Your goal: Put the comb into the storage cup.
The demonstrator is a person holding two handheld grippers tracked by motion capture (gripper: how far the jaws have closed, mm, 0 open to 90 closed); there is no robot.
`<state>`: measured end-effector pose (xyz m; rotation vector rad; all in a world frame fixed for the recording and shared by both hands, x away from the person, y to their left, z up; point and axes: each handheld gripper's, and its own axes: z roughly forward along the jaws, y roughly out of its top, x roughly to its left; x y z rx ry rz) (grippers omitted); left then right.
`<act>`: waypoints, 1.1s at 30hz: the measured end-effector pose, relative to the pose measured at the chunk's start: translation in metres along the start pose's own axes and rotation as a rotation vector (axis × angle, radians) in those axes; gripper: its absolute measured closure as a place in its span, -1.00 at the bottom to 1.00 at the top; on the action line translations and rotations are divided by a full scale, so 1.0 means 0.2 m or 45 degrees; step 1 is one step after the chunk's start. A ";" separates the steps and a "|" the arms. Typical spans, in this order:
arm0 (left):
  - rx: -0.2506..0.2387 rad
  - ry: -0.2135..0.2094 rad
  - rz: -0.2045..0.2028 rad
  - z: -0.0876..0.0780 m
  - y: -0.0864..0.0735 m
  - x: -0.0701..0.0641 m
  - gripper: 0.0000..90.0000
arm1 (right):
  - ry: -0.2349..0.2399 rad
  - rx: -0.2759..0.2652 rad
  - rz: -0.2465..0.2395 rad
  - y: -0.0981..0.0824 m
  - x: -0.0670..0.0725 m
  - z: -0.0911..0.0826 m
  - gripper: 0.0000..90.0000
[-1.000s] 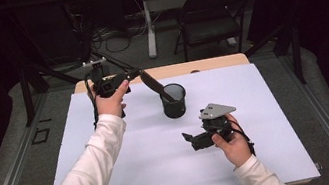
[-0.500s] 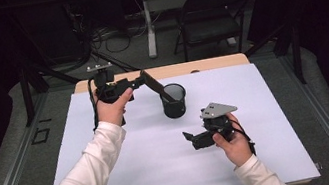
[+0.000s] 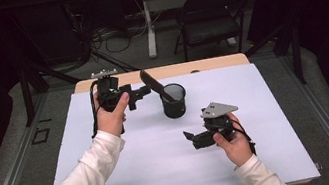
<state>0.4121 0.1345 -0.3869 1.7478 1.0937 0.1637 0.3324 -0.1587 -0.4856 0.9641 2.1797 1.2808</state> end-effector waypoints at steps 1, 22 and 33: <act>0.005 -0.015 0.025 -0.01 0.00 0.00 -0.64 | 0.000 -0.001 0.000 0.00 0.00 0.00 -0.97; -0.006 -0.153 0.267 -0.13 -0.12 -0.01 -0.64 | -0.006 -0.009 0.014 0.00 -0.01 -0.01 -0.97; -0.025 -0.169 0.295 -0.21 -0.20 0.01 -0.64 | -0.006 -0.020 0.024 0.01 -0.02 -0.02 -0.97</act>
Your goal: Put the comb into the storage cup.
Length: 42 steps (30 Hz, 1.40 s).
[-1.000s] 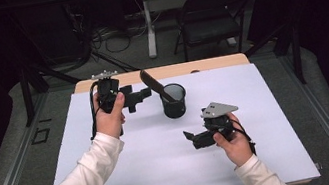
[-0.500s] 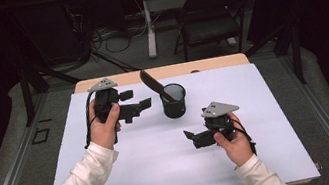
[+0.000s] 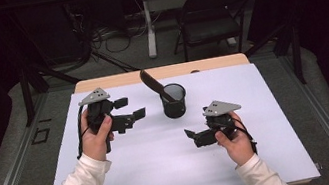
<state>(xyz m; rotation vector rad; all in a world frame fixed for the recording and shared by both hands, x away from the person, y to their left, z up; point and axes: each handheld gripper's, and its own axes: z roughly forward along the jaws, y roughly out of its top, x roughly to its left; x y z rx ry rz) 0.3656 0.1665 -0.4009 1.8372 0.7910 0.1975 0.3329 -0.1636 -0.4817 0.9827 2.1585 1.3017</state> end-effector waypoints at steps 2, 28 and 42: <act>-0.005 0.000 0.010 -0.01 -0.01 -0.01 -0.64 | -0.001 -0.001 0.000 0.00 0.00 0.00 -0.97; -0.066 0.011 -0.002 -0.11 -0.23 0.02 -0.64 | -0.016 0.009 -0.011 0.00 0.01 -0.03 -0.96; -0.076 0.061 -0.009 -0.17 -0.36 0.07 -0.64 | -0.028 0.010 0.024 -0.04 -0.01 -0.11 -0.96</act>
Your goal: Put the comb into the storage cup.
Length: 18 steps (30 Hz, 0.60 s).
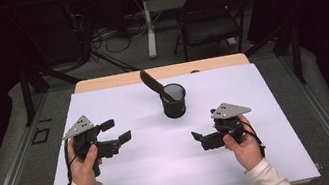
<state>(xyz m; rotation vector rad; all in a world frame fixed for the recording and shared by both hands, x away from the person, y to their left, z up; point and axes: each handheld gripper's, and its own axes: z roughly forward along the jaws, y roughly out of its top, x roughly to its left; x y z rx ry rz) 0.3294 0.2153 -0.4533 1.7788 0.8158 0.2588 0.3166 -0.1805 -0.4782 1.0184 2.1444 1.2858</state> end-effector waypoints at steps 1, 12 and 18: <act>-0.005 0.004 -0.003 0.00 -0.01 0.00 -0.64 | -0.002 0.000 0.007 0.00 0.00 -0.01 -0.96; -0.022 0.047 -0.003 -0.04 -0.08 0.03 -0.64 | -0.041 -0.015 0.044 -0.05 -0.04 -0.08 -0.96; -0.033 0.068 -0.022 -0.06 -0.13 0.05 -0.64 | -0.066 -0.018 0.062 -0.07 -0.07 -0.12 -0.96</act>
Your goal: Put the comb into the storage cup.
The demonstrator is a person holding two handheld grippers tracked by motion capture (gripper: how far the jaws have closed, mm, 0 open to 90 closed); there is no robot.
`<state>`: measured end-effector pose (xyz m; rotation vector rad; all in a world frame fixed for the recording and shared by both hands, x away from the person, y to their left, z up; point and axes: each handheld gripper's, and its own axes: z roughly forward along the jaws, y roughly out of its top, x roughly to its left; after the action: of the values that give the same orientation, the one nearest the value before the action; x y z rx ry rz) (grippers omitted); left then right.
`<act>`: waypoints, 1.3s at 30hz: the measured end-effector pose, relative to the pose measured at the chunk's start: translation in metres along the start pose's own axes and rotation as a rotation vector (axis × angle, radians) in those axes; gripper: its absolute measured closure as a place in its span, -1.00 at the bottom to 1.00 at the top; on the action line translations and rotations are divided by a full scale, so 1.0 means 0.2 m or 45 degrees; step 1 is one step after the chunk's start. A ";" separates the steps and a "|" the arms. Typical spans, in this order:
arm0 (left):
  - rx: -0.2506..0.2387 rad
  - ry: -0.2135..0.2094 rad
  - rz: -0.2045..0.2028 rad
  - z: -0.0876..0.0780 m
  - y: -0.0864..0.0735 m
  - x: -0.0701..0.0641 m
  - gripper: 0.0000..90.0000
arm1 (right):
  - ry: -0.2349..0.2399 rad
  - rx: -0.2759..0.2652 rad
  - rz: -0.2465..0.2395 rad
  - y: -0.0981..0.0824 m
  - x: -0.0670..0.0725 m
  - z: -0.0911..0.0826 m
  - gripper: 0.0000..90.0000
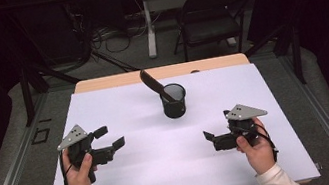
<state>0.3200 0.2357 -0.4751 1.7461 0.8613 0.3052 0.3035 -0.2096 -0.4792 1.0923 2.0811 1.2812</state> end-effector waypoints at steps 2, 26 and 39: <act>-0.007 0.005 -0.008 0.00 -0.02 0.01 -0.64 | -0.009 0.001 0.004 -0.01 -0.01 -0.01 -0.96; -0.038 0.090 -0.034 -0.04 -0.19 0.09 -0.64 | -0.126 -0.027 0.079 -0.15 -0.11 -0.11 -0.96; -0.045 0.108 -0.022 -0.05 -0.24 0.12 -0.64 | -0.180 -0.054 0.129 -0.22 -0.16 -0.13 -0.96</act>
<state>0.3117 0.2652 -0.5192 1.7020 0.9267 0.3833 0.2867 -0.2604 -0.5066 1.2461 1.9089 1.2508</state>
